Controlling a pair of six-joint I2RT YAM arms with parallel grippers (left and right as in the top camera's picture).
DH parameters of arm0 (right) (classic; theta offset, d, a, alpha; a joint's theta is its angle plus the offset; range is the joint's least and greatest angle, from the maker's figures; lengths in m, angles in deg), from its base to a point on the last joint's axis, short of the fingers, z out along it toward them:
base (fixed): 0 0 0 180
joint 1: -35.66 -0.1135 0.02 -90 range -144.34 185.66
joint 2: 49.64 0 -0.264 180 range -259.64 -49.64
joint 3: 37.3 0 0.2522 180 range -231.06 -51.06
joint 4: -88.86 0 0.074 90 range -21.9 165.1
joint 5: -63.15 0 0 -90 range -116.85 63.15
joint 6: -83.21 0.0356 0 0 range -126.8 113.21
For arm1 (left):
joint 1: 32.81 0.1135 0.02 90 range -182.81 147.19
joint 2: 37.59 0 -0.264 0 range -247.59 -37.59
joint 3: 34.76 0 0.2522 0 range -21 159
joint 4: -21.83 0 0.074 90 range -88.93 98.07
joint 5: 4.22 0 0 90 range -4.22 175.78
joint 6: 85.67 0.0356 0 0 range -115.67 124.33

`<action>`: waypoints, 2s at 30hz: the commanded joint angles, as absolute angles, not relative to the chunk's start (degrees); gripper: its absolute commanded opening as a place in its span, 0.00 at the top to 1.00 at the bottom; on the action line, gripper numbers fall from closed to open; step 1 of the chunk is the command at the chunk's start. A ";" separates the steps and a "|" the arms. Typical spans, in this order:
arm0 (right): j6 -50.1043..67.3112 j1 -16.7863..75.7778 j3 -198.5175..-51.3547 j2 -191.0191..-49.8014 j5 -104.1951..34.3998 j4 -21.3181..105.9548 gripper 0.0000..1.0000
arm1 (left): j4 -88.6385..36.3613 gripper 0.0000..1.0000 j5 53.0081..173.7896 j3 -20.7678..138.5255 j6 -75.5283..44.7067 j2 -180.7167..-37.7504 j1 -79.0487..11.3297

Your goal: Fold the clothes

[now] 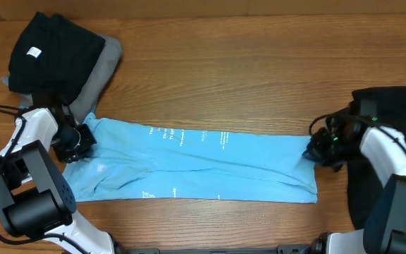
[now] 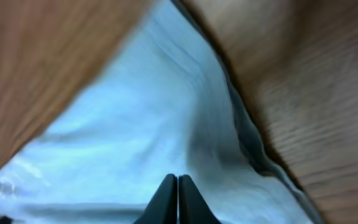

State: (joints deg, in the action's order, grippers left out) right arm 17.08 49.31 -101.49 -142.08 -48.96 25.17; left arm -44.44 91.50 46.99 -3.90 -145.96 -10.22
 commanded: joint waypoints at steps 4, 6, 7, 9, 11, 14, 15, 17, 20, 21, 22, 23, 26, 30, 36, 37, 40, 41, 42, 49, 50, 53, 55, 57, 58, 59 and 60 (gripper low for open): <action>31.07 48.41 -95.07 -144.09 -40.61 35.47 0.96 | -52.01 0.81 100.96 58.55 2.68 -146.42 -10.55; 34.07 48.41 -93.87 -145.49 -37.20 39.55 0.96 | -54.10 0.80 100.92 61.44 2.70 -146.42 -10.75; 35.44 48.41 -93.76 -146.56 -35.56 41.28 0.96 | -54.87 0.78 100.94 62.62 2.68 -146.42 -10.77; 35.68 48.41 -93.80 -148.94 -34.21 45.63 0.96 | -55.85 0.77 100.96 64.21 2.68 -146.42 -10.77; 35.66 48.41 -93.93 -151.52 -34.27 51.44 0.96 | -56.29 0.75 101.40 65.02 2.68 -146.42 -10.77; 35.62 48.41 -93.95 -153.38 -34.54 58.42 0.96 | -56.38 0.74 102.95 65.09 2.72 -146.42 -10.77; 35.42 48.41 -93.95 -153.47 -34.93 60.54 0.96 | -56.38 0.74 103.93 65.06 3.22 -146.42 -10.81; 34.57 48.41 -94.30 -153.47 -37.16 64.54 0.96 | -56.22 0.74 104.98 65.06 4.21 -146.42 -11.10; 30.85 48.63 -96.53 -153.27 -42.73 66.42 0.92 | -56.31 0.74 105.14 65.06 4.71 -146.42 -11.99; 29.11 48.92 -97.45 -153.08 -45.49 66.20 0.86 | -56.51 0.74 105.44 65.06 5.41 -146.42 -12.43; 26.96 49.27 -98.59 -152.64 -48.92 65.72 0.81 | -56.97 0.73 105.77 65.06 6.35 -146.42 -12.89; 25.13 49.62 -99.66 -152.07 -51.76 64.99 0.77 | -57.71 0.73 105.75 65.06 7.11 -146.42 -13.35; 21.06 50.69 -102.50 -149.58 -58.82 61.85 0.68 | -59.63 0.77 105.75 65.06 8.29 -146.42 -14.26; 16.19 51.80 -105.45 -144.11 -66.12 55.92 0.56 | -62.06 0.83 105.53 65.09 8.95 -145.92 -14.88; 12.21 52.74 -107.51 -135.81 -67.54 46.00 0.40 | -63.66 0.82 104.94 65.06 10.41 -139.91 -15.01; 12.19 53.27 -107.51 -134.69 -67.43 44.67 0.32 | -64.09 0.82 104.79 65.06 10.65 -138.20 -15.01; 11.14 55.80 -107.51 -133.54 -65.64 40.82 0.27 | -65.89 0.66 104.42 65.04 10.81 -132.43 -15.05; 11.12 56.61 -107.48 -133.80 -64.07 39.60 0.27 | -66.67 0.60 103.74 65.04 10.76 -131.28 -15.16; 10.90 57.24 -107.48 -134.19 -62.54 38.40 0.27 | -67.42 0.58 103.17 65.02 10.76 -130.51 -15.27; 5.30 58.88 -107.48 -135.37 -62.32 32.60 0.23 | -69.93 0.56 102.19 60.41 8.36 -129.83 -15.75; 4.87 58.88 -107.48 -135.37 -62.27 32.17 0.23 | -68.66 0.63 101.49 58.64 6.87 -129.83 -15.75; 4.91 58.88 -107.48 -135.37 -62.32 31.36 0.24 | -61.49 0.77 98.97 50.55 1.56 -129.83 -15.75; 4.87 58.88 -107.48 -135.37 -62.27 30.88 0.24 | -56.33 0.90 97.51 45.41 -0.45 -129.83 -15.75; 4.87 58.88 -107.48 -135.37 -62.27 30.57 0.25 | -50.37 0.96 93.16 40.39 -4.23 -129.83 -15.71; 4.87 58.88 -107.48 -135.37 -62.27 30.55 0.25 | -47.48 0.96 90.86 37.94 -6.35 -129.83 -15.66; 4.87 58.88 -107.48 -135.37 -62.27 30.53 0.26 | -45.30 0.96 89.23 36.13 -7.42 -129.83 -15.60; 4.89 58.88 -107.48 -135.37 -62.27 30.44 0.28 | -42.76 0.95 87.28 34.07 -8.27 -129.83 -15.58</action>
